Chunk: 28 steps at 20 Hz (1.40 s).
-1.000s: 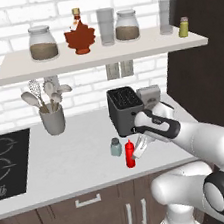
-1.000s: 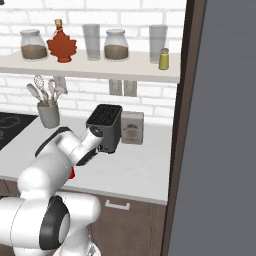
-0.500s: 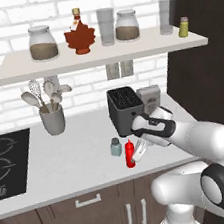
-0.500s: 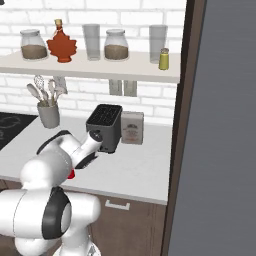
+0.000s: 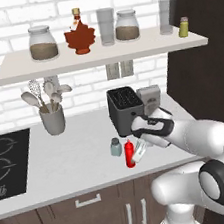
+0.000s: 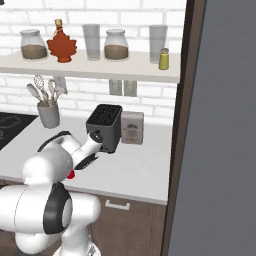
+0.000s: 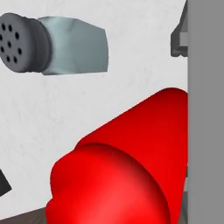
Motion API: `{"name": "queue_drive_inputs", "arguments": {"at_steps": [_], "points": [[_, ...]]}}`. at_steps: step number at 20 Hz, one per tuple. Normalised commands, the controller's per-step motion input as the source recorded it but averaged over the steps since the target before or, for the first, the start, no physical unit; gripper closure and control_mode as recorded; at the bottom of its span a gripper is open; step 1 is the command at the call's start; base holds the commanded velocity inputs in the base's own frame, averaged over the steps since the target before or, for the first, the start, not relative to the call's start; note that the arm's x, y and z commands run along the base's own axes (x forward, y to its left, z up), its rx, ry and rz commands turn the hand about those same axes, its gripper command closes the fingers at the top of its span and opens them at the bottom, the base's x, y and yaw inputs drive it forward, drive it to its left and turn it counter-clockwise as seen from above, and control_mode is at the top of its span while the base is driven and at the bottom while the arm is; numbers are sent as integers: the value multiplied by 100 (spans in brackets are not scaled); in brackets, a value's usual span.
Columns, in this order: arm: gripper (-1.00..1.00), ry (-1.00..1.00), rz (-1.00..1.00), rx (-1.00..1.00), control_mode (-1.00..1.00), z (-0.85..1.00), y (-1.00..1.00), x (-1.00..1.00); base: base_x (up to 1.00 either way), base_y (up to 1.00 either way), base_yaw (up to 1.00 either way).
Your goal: Put the shaker and condiment bottle from the counter next to their counterparts in the cabinet.
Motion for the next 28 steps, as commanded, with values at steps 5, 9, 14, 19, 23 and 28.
{"name": "queue_drive_inputs", "arguments": {"at_steps": [5,9,14,19,23,28], "points": [[-100,1,0,0,-100,-65,22,2,0,0,0],[100,8,0,0,-100,-31,24,0,0,0,0],[100,15,0,0,-100,-5,3,7,0,0,0],[100,-2,0,1,-100,1,0,-4,0,0,0],[100,-29,0,18,-100,32,-17,-58,0,0,0],[100,-33,0,16,-100,17,-22,-69,0,0,0]]}}
